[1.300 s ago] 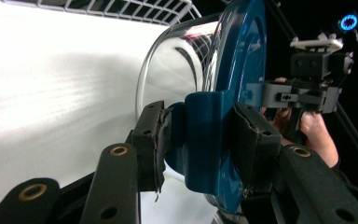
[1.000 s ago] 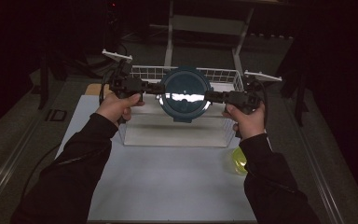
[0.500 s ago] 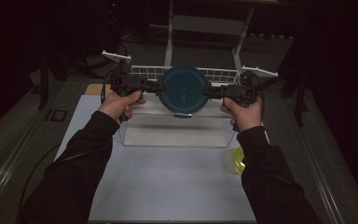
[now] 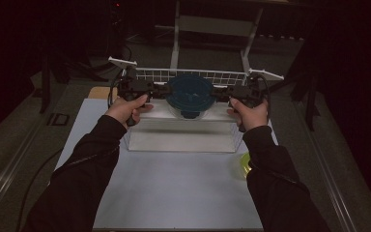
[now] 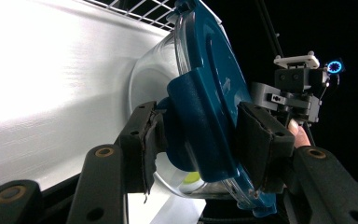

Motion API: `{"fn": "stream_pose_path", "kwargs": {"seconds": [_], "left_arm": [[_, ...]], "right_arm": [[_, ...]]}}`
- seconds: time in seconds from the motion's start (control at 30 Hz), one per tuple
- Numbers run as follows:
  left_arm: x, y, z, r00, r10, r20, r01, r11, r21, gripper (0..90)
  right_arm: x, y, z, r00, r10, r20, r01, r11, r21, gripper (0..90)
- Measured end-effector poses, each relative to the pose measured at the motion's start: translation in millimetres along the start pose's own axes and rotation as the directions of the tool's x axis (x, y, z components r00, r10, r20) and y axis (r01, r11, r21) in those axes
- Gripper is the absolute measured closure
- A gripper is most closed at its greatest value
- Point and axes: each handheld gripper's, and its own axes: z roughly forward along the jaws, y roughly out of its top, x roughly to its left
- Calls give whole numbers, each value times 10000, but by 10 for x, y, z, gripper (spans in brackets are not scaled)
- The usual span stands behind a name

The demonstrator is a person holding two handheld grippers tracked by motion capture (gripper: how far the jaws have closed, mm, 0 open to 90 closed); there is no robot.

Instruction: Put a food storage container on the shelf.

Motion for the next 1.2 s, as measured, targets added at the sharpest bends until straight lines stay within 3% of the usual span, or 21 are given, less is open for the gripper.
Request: {"fn": "stream_pose_path", "kwargs": {"seconds": [0.17,0.33,0.4,0.5,0.57,0.67,0.8,0.87,0.9,0.97,1.07,1.1,1.13,1.17,1.2], "left_arm": [[-34,-6,-4,9996,190,-220,-190,9998,3,484],[-65,-18,-9,9986,345,-392,-341,9994,87,451],[-79,-27,-21,9980,368,-517,-362,9993,115,438],[-99,-32,-44,9962,536,-686,-527,9985,153,404],[-113,-44,-85,9940,685,-849,-680,9976,88,374],[-152,-73,-129,9902,958,-1021,-957,9954,66,374],[-223,-127,-183,9792,1475,-1394,-1490,9888,1,374],[-245,-158,-209,9778,1563,-1393,-1587,9873,-59,372],[-260,-177,-224,9728,1698,-1578,-1732,9849,-80,372],[-286,-216,-258,9692,1810,-1670,-1860,9824,-149,372],[-340,-288,-294,9529,2296,-1982,-2364,9716,-107,373],[-340,-288,-294,9529,2296,-1982,-2364,9716,-107,373],[-379,-346,-312,9425,2602,-2097,-2671,9637,-47,373],[-395,-371,-317,9403,2690,-2086,-2765,9610,-73,373],[-419,-407,-324,9307,2944,-2169,-3018,9534,-12,373]], "right_arm": [[18,2,-6,9998,-108,136,108,9999,-7,504],[69,-5,-22,9975,-538,469,540,9985,-39,499],[126,-14,-40,9929,-957,706,962,9953,-49,495],[153,-15,-60,9911,-1105,743,1115,9937,-93,491],[201,-21,-117,9824,-1541,1057,1576,9872,-258,483],[222,-45,-161,9777,-1776,1125,1820,9828,-304,484],[287,-115,-207,9664,-2230,1276,2290,9728,-340,484],[323,-160,-212,9551,-2557,1496,2620,9648,-239,484],[341,-183,-215,9495,-2712,1581,2773,9606,-179,485],[379,-227,-229,9389,-2974,1732,3044,9524,-150,488],[429,-277,-267,9324,-3210,1661,3285,9443,-189,493],[429,-277,-267,9324,-3210,1661,3285,9443,-189,493],[447,-294,-279,9310,-3274,1611,3347,9421,-196,494],[480,-336,-295,9309,-3360,1432,3422,9394,-199,499],[493,-356,-296,9281,-3442,1419,3501,9365,-184,500]]}}
